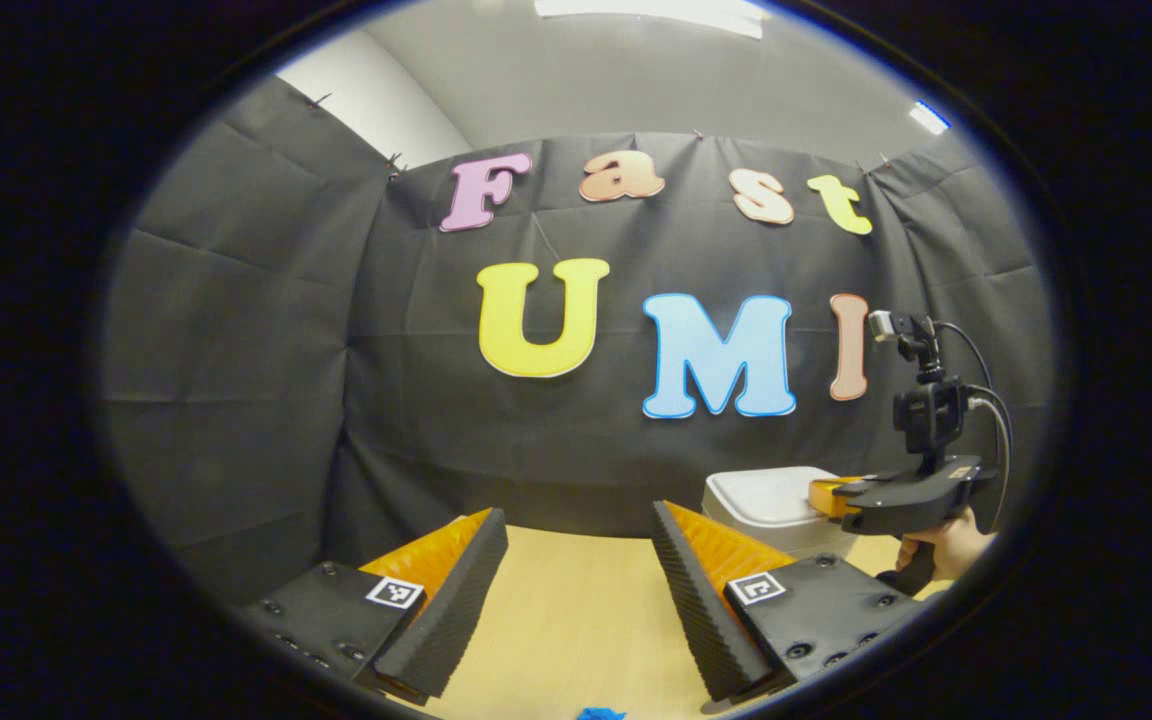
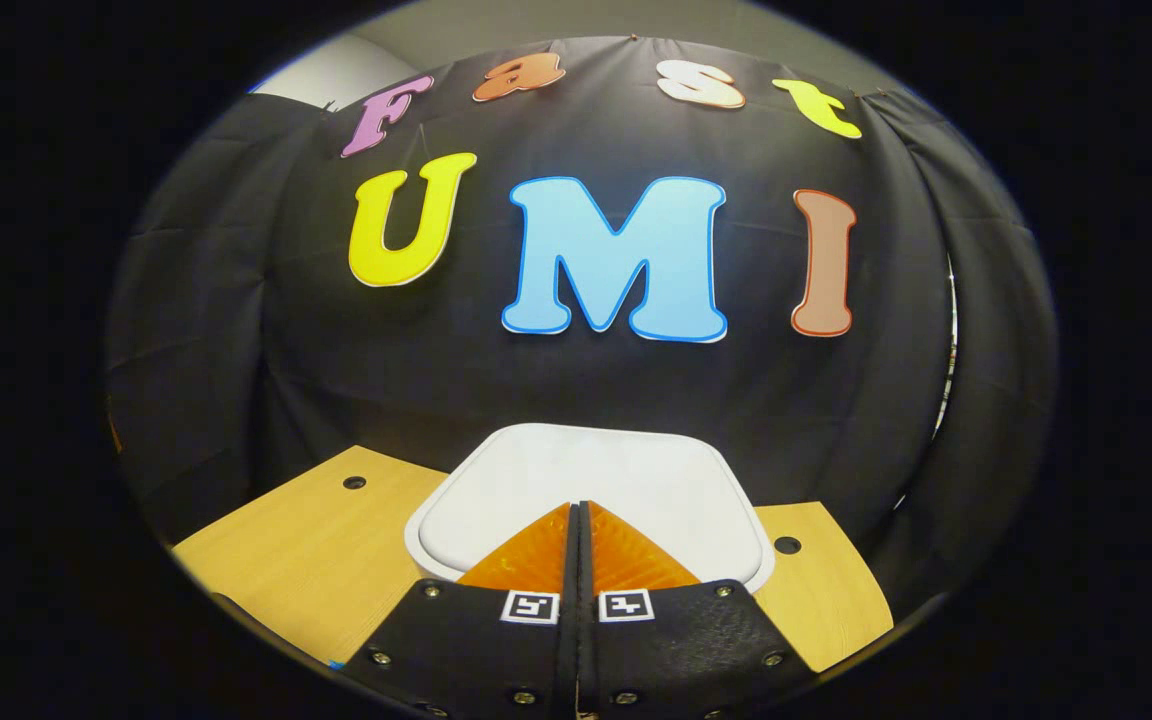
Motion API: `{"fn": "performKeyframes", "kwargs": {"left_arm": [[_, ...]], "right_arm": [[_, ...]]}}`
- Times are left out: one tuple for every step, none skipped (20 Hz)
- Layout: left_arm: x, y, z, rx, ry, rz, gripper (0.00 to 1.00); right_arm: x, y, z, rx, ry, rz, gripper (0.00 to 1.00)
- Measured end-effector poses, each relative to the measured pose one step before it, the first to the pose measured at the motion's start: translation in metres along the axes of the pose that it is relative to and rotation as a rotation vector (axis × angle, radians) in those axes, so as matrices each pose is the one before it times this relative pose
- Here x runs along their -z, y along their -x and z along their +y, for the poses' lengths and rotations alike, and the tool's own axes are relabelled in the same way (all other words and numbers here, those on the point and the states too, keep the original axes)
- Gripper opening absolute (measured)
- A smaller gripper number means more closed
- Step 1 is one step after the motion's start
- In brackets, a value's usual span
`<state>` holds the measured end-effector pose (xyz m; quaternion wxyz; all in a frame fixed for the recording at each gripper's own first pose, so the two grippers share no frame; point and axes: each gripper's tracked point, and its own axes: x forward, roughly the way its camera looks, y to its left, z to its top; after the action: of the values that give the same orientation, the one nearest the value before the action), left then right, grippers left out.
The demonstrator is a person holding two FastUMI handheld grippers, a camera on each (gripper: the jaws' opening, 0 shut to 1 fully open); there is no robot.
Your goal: Press the lid of the desktop garbage bin to open it, pick up the crumpled paper on the desktop and throw it into the bin, then pick up the pop can on the desktop and drop it into the bin, and finally close the garbage bin lid.
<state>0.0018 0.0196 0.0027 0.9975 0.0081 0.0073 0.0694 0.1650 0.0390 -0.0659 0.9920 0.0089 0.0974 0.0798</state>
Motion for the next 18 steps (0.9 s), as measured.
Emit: {"fn": "performKeyframes", "kwargs": {"left_arm": [[0.00054,-0.0008,0.0007,-0.00328,-0.00244,-0.00031,0.94],[-0.00027,0.00012,-0.00025,-0.00165,-0.0033,0.00005,0.94],[-0.00041,-0.00122,-0.00087,0.00177,-0.00275,0.00152,0.94],[-0.00124,-0.00053,-0.00191,0.00446,-0.00035,-0.00141,0.94],[-0.00141,-0.00085,-0.00137,0.00161,-0.00031,-0.00291,0.94],[-0.00114,0.00017,0.00026,0.00057,-0.00033,-0.00277,0.94],[0.00028,-0.00046,-0.00122,0.00341,0.00026,-0.00004,0.94],[0.00169,0.00121,-0.00085,0.00463,0.00034,0.00439,0.94],[0.00141,-0.00187,-0.00019,0.00153,0.00058,0.0041,0.94],[0.00139,-0.0011,0.00017,0.0029,0.00087,0.00476,0.95],[0.00116,-0.00087,-0.0005,0.00326,0.00159,0.00439,0.95],[0.00387,0.00127,-0.00016,0.00453,0.00138,0.0044,0.94],[0.00081,0.00005,-0.00037,0.00259,0.00106,0.00083,0.94],[-0.00127,-0.0014,-0.00058,0.00464,0.00041,0.00098,0.94],[0.0,-0.00065,-0.00094,0.00494,-0.00015,0.00016,0.94],[-0.00057,0.00074,0.00069,0.00216,0.00096,-0.00446,0.94],[-0.00236,0.00017,-0.00076,0.00323,0.006,-0.00484,0.94],[-0.00016,0.00155,-0.00053,0.00438,0.00492,-0.00231,0.94]], "right_arm": [[-0.00026,0.0005,0.00023,0.00095,0.00147,-0.00932,0.0],[0.0027,-0.00023,0.00004,-0.00235,0.00126,0.0038,0.0],[-0.00138,0.00098,-0.0002,-0.00125,-0.0009,-0.0094,0.0],[0.00058,-0.0006,0.00069,-0.00363,0.00071,-0.00642,0.0],[0.00118,0.00168,0.00023,-0.00322,0.00677,-0.01473,0.0],[0.00093,-0.00021,0.00015,0.00128,0.00154,-0.01534,0.0],[0.00244,0.00098,-0.00084,0.00526,-0.00528,-0.0138,0.0],[-0.00018,0.00059,-0.00031,0.00429,-0.00677,-0.02336,0.0],[0.00267,-0.0001,0.00031,0.00234,-0.00876,-0.01057,0.0],[-0.00038,-0.00019,0.00042,-0.00038,-0.00876,-0.01992,0.01],[0.00254,-0.00027,0.00045,-0.00315,-0.01016,-0.00146,0.01],[0.00015,0.0005,-0.00034,-0.00488,-0.0178,-0.0054,0.01],[0.00076,0.00078,0.00053,-0.00478,-0.01865,-0.00233,0.01],[-0.00115,-0.00038,0.00064,-0.0029,-0.01054,-0.00251,0.01],[-0.00077,-0.00017,0.00017,0.00011,0.00096,-0.00287,0.01],[-0.00215,-0.00024,0.00052,0.00493,0.00754,0.00745,0.01],[-0.00193,0.00026,0.00006,0.007,0.00938,0.00427,0.01],[-0.00512,-0.00023,0.00013,0.01174,0.01238,-0.00221,0.0]]}}
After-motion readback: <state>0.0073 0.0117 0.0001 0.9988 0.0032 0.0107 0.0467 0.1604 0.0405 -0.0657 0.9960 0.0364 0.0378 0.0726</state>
